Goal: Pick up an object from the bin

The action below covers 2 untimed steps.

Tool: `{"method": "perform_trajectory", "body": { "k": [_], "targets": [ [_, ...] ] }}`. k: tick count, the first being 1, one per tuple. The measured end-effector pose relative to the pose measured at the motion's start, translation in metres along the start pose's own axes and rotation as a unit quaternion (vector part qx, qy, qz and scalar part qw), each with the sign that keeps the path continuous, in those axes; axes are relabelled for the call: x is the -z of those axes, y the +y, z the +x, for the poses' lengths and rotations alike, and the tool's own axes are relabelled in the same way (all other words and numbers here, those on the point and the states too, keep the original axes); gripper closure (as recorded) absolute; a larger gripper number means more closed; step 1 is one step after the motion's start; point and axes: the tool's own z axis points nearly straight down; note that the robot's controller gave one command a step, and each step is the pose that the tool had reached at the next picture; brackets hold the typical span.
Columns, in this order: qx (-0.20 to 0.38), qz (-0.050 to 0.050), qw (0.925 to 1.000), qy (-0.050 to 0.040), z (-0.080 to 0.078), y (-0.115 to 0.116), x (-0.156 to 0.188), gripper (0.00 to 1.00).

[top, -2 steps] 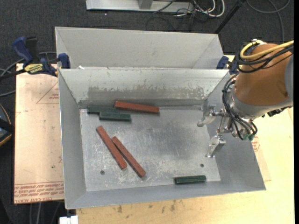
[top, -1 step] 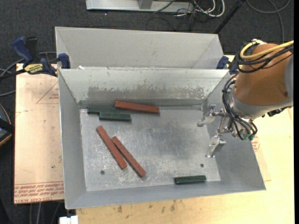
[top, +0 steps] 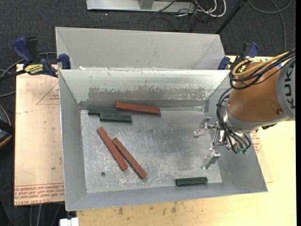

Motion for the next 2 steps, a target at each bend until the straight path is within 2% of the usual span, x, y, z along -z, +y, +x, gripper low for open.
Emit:
{"method": "perform_trajectory", "body": {
  "k": [1,2],
  "targets": [
    [-0.054,-0.001,0.9985,0.0036,0.019,0.003,-0.048,0.00],
    [-0.075,-0.001,0.9972,0.0047,0.023,0.003,-0.058,0.00]
  ]
}}
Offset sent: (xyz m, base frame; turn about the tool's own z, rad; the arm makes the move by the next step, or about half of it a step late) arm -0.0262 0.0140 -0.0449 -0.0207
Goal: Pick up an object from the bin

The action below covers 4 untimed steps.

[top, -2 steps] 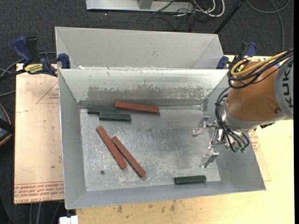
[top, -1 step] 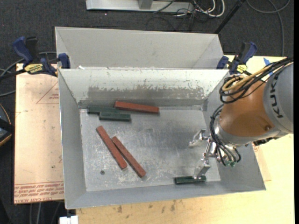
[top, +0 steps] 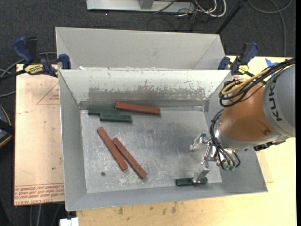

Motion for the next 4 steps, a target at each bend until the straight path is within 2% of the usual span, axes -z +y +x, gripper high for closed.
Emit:
{"method": "perform_trajectory", "body": {
  "k": [1,2,3,4],
  "targets": [
    [0.030,0.000,0.9995,0.0011,-0.002,-0.022,0.027,0.00],
    [0.057,0.001,0.9984,-0.0006,0.007,0.023,0.018,0.00],
    [0.080,0.000,0.9967,-0.0088,0.009,0.008,-0.021,1.00],
    [0.080,0.000,0.9967,-0.0088,0.009,0.008,-0.021,1.00]
  ]
}}
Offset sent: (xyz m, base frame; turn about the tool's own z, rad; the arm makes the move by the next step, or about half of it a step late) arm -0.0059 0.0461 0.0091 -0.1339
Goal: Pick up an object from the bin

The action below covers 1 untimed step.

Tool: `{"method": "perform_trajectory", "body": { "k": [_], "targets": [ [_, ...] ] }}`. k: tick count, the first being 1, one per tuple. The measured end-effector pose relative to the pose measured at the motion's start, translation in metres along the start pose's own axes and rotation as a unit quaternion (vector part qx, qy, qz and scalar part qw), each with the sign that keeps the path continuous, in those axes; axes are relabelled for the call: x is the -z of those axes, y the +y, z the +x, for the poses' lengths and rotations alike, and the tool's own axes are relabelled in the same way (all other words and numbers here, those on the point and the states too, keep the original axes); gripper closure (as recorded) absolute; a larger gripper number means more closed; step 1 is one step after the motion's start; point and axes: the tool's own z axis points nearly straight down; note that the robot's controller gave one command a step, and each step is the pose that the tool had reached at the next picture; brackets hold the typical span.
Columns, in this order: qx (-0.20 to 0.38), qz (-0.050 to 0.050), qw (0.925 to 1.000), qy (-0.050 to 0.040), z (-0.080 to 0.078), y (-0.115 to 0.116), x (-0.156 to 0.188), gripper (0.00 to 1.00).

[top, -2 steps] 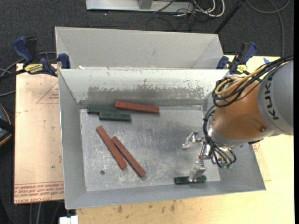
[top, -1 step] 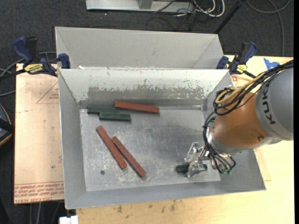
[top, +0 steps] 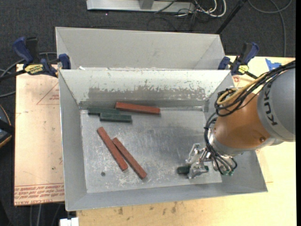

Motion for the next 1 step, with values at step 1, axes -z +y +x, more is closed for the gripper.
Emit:
{"method": "perform_trajectory", "body": {
  "k": [1],
  "targets": [
    [-0.014,0.000,0.9999,0.0073,-0.0123,-0.0033,0.1364,1.00]
  ]
}}
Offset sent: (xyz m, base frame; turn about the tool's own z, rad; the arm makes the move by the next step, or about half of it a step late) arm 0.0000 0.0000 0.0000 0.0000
